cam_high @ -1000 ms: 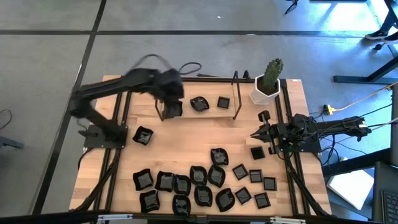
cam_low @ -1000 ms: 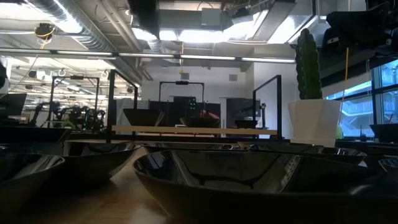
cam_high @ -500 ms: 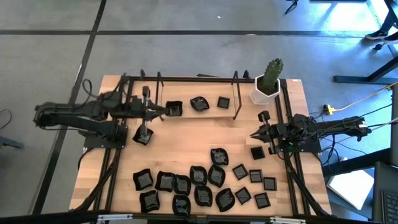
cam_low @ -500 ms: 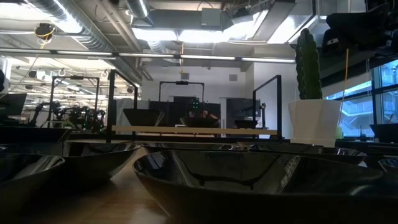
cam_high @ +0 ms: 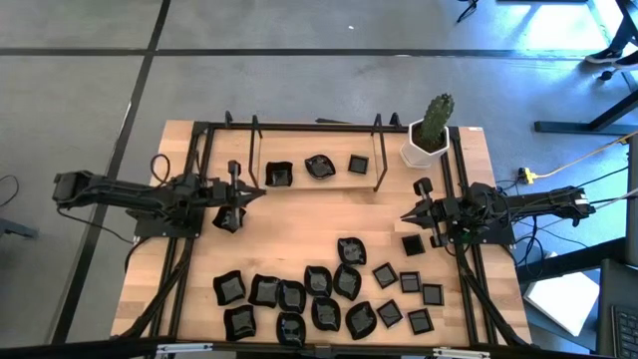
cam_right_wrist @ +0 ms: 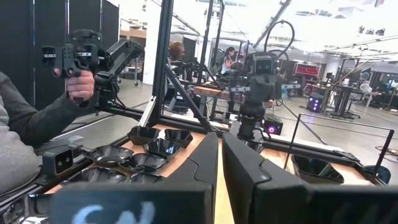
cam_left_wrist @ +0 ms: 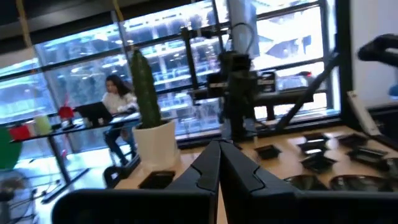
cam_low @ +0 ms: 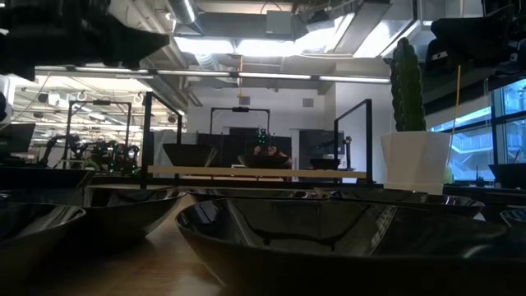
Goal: Pick & Place Mini shaped plates
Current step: Stack the black leaf-shaped plate on top of the black leaf-shaped plate on the shelf
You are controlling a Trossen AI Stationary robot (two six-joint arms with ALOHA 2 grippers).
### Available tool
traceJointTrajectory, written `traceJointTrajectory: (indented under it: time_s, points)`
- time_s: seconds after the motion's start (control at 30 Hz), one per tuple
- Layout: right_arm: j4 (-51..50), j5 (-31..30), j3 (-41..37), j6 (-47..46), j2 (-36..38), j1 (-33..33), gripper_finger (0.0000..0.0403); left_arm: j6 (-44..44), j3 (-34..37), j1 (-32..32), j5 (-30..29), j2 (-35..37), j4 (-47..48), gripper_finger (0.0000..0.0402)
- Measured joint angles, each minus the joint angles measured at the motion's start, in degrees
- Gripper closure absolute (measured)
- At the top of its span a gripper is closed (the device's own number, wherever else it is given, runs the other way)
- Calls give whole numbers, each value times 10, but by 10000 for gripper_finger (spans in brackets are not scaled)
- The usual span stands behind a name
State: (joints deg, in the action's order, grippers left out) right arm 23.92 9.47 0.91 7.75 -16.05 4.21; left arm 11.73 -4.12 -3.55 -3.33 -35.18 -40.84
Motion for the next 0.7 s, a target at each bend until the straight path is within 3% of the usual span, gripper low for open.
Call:
traceJointTrajectory:
  time_s: [0.57,0.7]
  points:
    - [-27,-8,2,1,-8,1,377,-4,1,-4,-17,83,95,396]
    - [-38,-43,54,-24,-51,36,390,-4,1,-4,-17,83,97,396]
